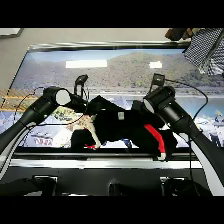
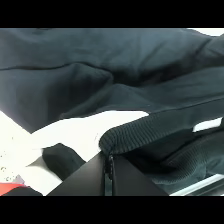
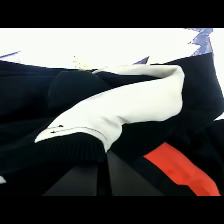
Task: Fold the clothes and pants, and hang the long-sleeved shirts on hangers.
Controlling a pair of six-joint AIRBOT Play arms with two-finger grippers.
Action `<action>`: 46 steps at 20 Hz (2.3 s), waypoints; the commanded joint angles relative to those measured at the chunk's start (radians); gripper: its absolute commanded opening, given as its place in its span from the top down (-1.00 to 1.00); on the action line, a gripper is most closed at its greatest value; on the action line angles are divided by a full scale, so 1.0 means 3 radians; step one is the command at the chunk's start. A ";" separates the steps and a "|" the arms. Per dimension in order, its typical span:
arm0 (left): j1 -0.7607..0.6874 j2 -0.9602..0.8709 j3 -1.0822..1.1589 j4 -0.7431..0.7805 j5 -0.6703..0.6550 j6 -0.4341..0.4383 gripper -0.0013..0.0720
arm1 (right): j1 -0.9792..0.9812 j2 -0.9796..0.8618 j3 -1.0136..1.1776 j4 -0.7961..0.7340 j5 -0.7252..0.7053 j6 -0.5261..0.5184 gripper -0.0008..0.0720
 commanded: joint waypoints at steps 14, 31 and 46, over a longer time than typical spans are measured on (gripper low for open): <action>0.2113 0.1231 -0.0356 0.0519 -0.0484 0.0885 -0.72 | -0.0003 0.0056 0.0031 0.0153 -0.0022 -0.0437 0.85; 0.4617 0.1240 -0.1280 0.0032 -0.0388 0.3316 -0.80 | -0.0003 0.0056 0.0031 0.0149 -0.0116 -0.0525 0.85; 0.4514 0.0510 -0.1647 -0.0161 -0.0286 0.4823 -0.80 | -0.0003 0.0055 0.0029 0.0137 -0.0215 -0.0524 0.85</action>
